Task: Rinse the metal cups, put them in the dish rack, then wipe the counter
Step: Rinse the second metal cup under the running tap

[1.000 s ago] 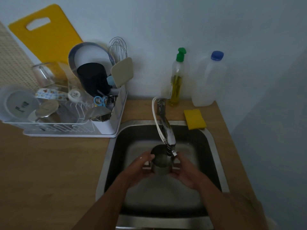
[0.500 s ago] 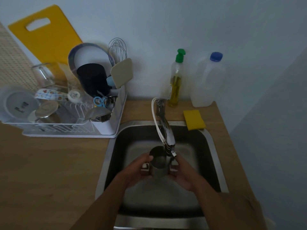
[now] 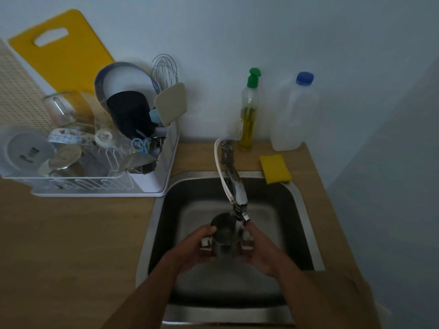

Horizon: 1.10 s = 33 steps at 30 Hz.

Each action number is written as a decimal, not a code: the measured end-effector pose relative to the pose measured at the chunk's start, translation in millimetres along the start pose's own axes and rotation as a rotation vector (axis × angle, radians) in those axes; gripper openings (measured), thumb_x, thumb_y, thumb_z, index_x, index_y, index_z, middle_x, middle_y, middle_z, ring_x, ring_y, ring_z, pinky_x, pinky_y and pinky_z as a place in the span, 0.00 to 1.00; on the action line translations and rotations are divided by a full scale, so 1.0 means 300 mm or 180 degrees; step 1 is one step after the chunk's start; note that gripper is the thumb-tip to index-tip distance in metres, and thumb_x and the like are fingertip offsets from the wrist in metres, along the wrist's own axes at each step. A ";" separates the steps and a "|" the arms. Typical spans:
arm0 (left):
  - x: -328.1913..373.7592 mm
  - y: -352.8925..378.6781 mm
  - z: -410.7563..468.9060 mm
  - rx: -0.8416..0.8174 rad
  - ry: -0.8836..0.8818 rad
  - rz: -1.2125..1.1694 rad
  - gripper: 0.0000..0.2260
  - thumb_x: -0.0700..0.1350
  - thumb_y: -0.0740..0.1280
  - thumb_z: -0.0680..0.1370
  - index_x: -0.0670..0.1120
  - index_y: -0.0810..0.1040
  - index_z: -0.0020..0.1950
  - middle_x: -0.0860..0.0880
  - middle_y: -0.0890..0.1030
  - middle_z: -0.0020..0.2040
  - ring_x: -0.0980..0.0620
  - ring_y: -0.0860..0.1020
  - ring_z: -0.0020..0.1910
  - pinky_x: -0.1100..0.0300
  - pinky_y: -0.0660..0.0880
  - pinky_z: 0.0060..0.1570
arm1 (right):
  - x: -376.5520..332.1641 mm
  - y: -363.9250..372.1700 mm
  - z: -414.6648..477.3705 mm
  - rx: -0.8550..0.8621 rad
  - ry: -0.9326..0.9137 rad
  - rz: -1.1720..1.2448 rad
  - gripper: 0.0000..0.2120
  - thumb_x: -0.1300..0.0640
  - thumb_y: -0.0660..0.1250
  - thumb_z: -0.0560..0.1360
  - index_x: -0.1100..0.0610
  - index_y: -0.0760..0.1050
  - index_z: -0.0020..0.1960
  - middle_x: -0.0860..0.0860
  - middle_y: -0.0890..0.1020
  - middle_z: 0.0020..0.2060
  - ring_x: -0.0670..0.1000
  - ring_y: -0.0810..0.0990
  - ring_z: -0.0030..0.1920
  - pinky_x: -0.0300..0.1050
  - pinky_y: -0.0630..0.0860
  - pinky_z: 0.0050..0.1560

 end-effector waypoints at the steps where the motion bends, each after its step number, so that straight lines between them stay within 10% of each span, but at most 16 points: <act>1: -0.013 -0.017 -0.009 0.0011 -0.0115 0.0044 0.11 0.49 0.67 0.76 0.48 0.78 0.56 0.40 0.78 0.59 0.40 0.78 0.54 0.48 0.77 0.53 | 0.022 0.005 -0.011 -0.0094 0.0031 -0.0037 0.16 0.44 0.68 0.72 0.50 0.80 0.56 0.61 0.81 0.57 0.63 0.79 0.59 0.59 0.74 0.63; 11: -0.040 0.125 -0.032 -0.0108 -0.0201 0.0548 0.13 0.60 0.63 0.77 0.54 0.75 0.54 0.45 0.74 0.54 0.41 0.77 0.57 0.46 0.77 0.60 | -0.006 -0.138 -0.036 0.0183 0.0292 -0.0299 0.25 0.37 0.66 0.69 0.49 0.75 0.61 0.62 0.75 0.59 0.65 0.77 0.57 0.57 0.79 0.56; 18: -0.055 0.056 -0.045 0.0020 -0.0480 0.0865 0.27 0.67 0.50 0.79 0.47 0.77 0.57 0.42 0.80 0.54 0.42 0.81 0.52 0.50 0.82 0.44 | 0.052 -0.119 -0.027 0.0046 0.0764 -0.1148 0.31 0.26 0.52 0.72 0.48 0.71 0.62 0.57 0.75 0.61 0.65 0.79 0.55 0.57 0.78 0.55; 23: -0.131 0.017 -0.008 0.0252 -0.0902 0.0898 0.31 0.66 0.50 0.78 0.42 0.78 0.56 0.39 0.81 0.54 0.42 0.79 0.54 0.50 0.76 0.59 | 0.067 -0.132 -0.048 0.0163 0.0826 -0.2103 0.29 0.33 0.47 0.78 0.55 0.74 0.57 0.57 0.82 0.49 0.52 0.81 0.35 0.39 0.74 0.32; 27: -0.139 0.031 -0.002 0.0145 -0.1187 0.0764 0.28 0.66 0.58 0.75 0.41 0.79 0.46 0.40 0.81 0.42 0.44 0.79 0.41 0.59 0.74 0.42 | 0.052 -0.143 -0.037 0.0475 0.0672 -0.2450 0.31 0.34 0.48 0.79 0.57 0.74 0.39 0.53 0.77 0.27 0.48 0.73 0.26 0.38 0.69 0.30; 33: -0.143 0.039 0.004 -0.0026 -0.1360 0.1042 0.24 0.60 0.54 0.79 0.43 0.78 0.39 0.42 0.82 0.33 0.48 0.80 0.31 0.62 0.71 0.34 | 0.047 -0.157 -0.045 0.0446 0.0945 -0.2141 0.28 0.36 0.49 0.79 0.55 0.74 0.36 0.53 0.75 0.24 0.49 0.71 0.25 0.37 0.67 0.29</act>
Point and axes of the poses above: each hand's wrist, its own z-axis towards the middle knuckle, its own y-axis out of the palm, x = y × z, the point moved 5 cm from there along z, towards the middle knuckle
